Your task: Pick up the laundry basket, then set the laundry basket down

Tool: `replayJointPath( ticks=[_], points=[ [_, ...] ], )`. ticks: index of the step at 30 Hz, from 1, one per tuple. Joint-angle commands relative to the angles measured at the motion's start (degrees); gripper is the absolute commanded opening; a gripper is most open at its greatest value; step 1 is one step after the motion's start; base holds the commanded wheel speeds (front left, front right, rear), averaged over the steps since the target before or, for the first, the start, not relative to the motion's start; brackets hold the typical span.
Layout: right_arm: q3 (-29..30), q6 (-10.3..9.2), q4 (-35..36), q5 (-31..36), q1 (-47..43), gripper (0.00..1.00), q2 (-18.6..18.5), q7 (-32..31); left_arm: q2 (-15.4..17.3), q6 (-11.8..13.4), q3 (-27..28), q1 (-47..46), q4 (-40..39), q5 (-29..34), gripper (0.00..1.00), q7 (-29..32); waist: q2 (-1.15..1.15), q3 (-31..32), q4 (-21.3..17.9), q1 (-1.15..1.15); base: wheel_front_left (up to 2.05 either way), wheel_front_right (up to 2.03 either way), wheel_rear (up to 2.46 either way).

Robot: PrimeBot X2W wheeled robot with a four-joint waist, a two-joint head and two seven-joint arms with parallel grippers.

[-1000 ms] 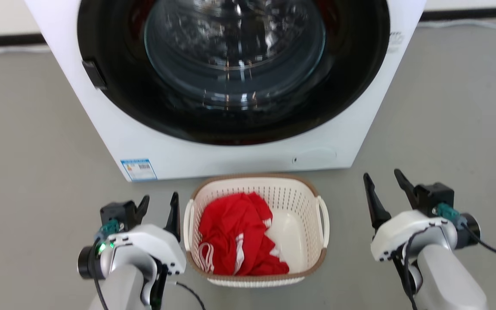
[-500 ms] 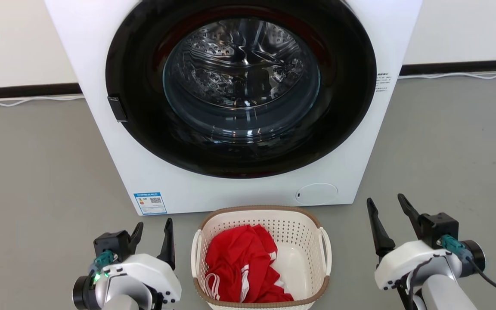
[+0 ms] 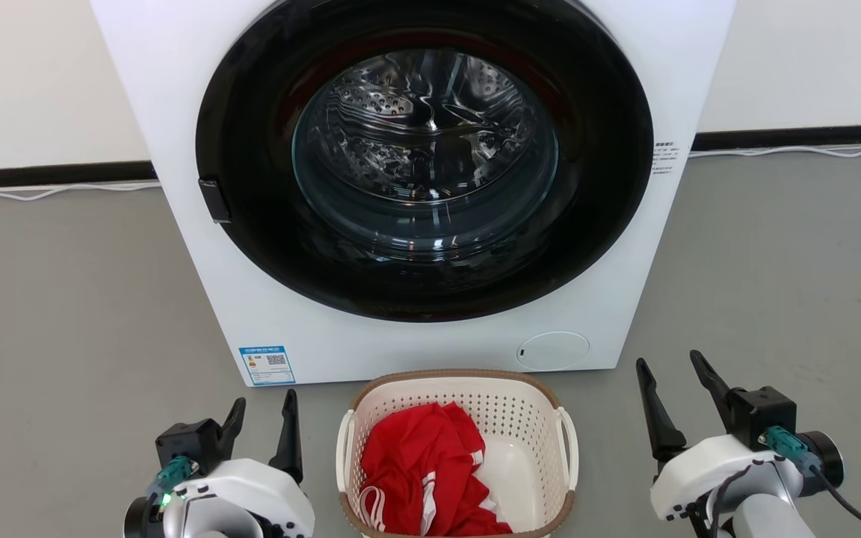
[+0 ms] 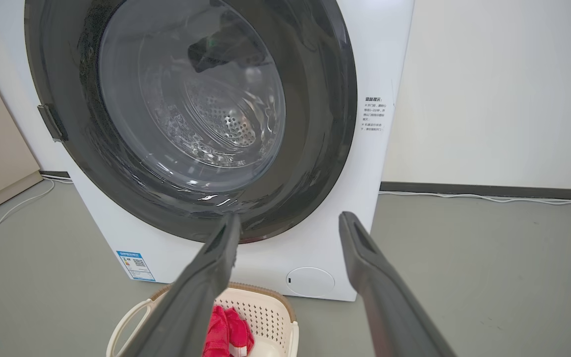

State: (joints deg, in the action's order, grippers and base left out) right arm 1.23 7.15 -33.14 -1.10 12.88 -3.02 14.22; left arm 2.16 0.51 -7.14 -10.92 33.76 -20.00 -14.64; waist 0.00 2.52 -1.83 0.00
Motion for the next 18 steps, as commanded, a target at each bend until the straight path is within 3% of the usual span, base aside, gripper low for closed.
replayJointPath(
  ticks=[1,18],
  points=[
    [-1.79,0.34,1.90,-0.05,0.38,1.00,0.14,0.78,0.73,0.73,2.14,-0.54,-2.11,-0.20,1.00,-0.36,0.00,0.28,-0.13,0.00,0.00,0.00,0.00],
    [-1.04,0.34,1.72,0.45,-0.28,1.00,0.14,0.78,0.72,1.43,2.97,0.94,-4.69,-0.53,1.00,-0.36,0.00,1.48,-0.16,0.00,0.00,0.00,0.00]
  ],
)
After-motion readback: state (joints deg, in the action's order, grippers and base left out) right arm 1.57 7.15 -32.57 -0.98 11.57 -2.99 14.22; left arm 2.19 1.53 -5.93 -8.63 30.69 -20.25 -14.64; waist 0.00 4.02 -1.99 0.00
